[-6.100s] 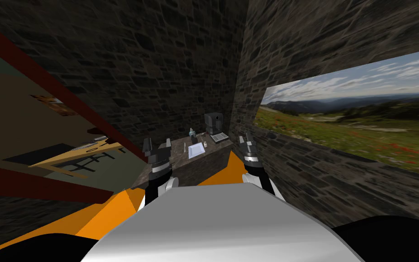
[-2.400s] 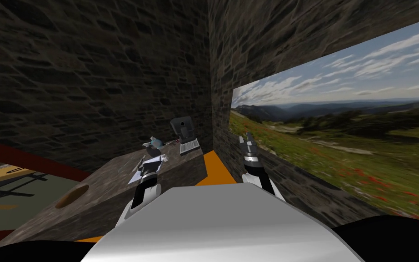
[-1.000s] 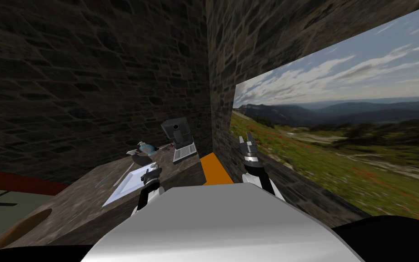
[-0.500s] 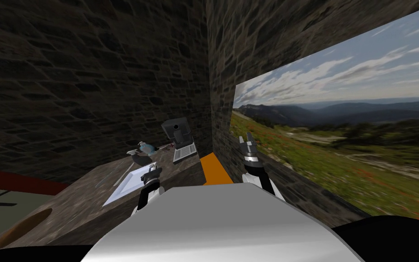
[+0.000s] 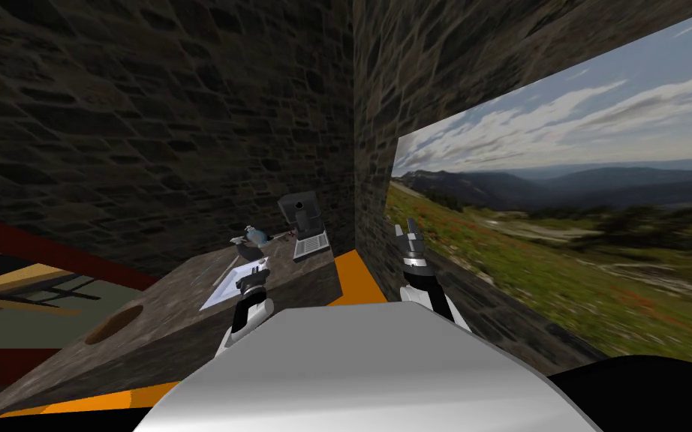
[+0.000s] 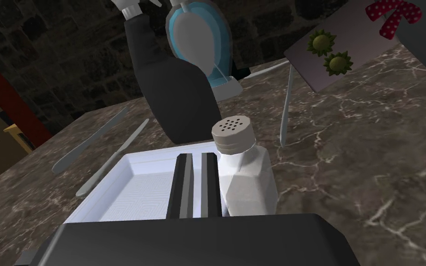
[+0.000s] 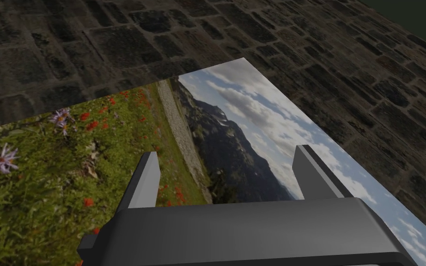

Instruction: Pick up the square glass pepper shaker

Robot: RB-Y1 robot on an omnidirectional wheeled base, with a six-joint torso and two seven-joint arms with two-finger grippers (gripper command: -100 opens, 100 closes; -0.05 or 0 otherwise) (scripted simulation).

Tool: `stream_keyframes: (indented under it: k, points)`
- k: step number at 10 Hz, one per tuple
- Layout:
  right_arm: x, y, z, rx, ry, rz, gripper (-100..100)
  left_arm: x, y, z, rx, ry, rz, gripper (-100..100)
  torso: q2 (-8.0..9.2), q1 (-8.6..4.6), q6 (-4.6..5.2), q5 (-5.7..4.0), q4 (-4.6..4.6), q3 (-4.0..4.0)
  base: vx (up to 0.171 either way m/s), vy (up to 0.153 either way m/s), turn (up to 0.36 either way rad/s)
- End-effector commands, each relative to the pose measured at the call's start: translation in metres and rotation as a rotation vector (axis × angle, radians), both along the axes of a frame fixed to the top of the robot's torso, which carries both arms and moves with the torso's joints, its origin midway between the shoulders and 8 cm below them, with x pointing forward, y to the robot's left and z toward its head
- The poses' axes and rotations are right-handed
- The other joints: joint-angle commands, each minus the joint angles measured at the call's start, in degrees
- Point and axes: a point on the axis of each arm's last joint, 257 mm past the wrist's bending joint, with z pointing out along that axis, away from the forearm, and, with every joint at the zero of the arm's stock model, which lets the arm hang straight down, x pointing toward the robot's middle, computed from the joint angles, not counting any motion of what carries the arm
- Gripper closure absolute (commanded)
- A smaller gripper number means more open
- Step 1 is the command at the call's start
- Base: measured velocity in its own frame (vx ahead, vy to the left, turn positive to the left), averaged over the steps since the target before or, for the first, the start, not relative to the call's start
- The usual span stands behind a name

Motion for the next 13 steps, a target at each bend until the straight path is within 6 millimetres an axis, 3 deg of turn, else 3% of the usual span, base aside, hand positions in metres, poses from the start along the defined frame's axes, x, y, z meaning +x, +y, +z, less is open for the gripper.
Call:
stream_keyframes:
  k: [1,3,5,8,9,10,11,12,13]
  points:
    - [0.000,0.000,0.000,0.000,0.000,0.000,0,0.015,-0.004,0.012,0.004,-0.030,-0.014,-100,0.00,0.00,0.00,0.00,0.00,0.00,-0.111,-0.027,0.195]
    - [0.000,0.000,0.000,0.000,0.000,0.000,0,0.032,-0.006,0.032,-0.001,-0.083,-0.020,-100,0.02,0.02,0.01,0.00,0.01,0.01,-0.114,-0.005,0.218]
    - [0.000,0.000,0.000,0.000,0.000,0.000,0,0.013,0.011,0.008,-0.054,-0.050,0.022,-100,-0.04,0.23,0.04,0.05,0.00,-0.02,-0.034,0.021,-0.164]
    - [0.000,0.000,0.000,0.000,0.000,0.000,0,-0.020,0.017,-0.036,-0.156,-0.015,0.080,-100,-0.92,0.09,0.07,0.02,-0.19,-0.52,0.148,0.001,-0.295]
    - [0.000,0.000,0.000,0.000,0.000,0.000,0,-0.026,0.015,-0.046,-0.182,-0.012,0.092,-100,-1.00,0.19,0.05,0.05,-0.22,-0.57,0.134,0.052,-0.103]
    - [0.000,0.000,0.000,0.000,0.000,0.000,0,-0.022,0.018,-0.039,-0.164,-0.015,0.083,-100,-0.93,0.25,0.03,0.06,-0.21,-0.54,0.054,0.026,-0.012]
    - [0.000,0.000,0.000,0.000,0.000,0.000,0,-0.023,0.017,-0.040,-0.168,-0.015,0.084,0,-0.70,0.18,0.02,0.04,-0.16,-0.41,0.011,0.005,0.001]
    - [0.000,0.000,0.000,0.000,0.000,0.000,0,0.005,0.002,-0.043,-0.177,-0.025,0.052,-100,-0.52,0.10,0.02,0.03,-0.12,-0.31,-0.020,0.026,0.230]
    - [0.000,0.000,0.000,0.000,0.000,0.000,0,0.008,0.000,-0.047,-0.187,-0.022,0.050,-100,-0.39,0.16,-0.01,0.03,-0.10,-0.23,-0.034,0.024,0.128]
